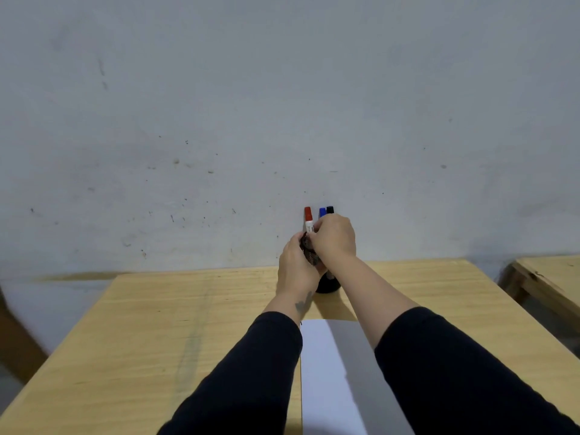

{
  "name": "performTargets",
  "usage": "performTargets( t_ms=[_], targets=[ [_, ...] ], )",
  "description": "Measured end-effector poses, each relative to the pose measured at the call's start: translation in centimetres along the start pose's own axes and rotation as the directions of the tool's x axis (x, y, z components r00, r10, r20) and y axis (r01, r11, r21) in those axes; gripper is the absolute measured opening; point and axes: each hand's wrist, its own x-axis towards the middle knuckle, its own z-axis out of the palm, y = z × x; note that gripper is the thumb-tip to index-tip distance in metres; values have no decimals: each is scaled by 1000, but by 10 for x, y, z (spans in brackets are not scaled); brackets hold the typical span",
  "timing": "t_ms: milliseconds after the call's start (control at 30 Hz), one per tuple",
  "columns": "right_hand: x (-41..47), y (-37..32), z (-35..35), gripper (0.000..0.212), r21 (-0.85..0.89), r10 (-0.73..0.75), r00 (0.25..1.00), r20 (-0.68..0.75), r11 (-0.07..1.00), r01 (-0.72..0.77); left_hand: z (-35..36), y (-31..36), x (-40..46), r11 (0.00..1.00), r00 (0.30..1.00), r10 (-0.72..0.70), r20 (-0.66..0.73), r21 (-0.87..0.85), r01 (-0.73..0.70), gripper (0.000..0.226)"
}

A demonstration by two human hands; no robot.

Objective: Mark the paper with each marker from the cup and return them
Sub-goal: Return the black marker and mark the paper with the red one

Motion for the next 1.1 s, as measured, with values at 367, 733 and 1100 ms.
performTargets(
  t_ms=[367, 733, 1100],
  targets=[
    [-16, -28, -90, 17, 263, -265, 949, -171, 916, 303, -17, 13, 5, 986, 994, 69, 83, 145, -80, 81],
    [-87, 16, -87, 19, 139, -383, 921, 72, 918, 371, -60, 61, -44, 938, 938, 346, -12, 44, -345, 24],
    [-136, 17, -66, 21, 559, -21, 998, 53, 829, -12, -62, 43, -79, 954, 949, 205, -240, -166, -248, 9]
  ],
)
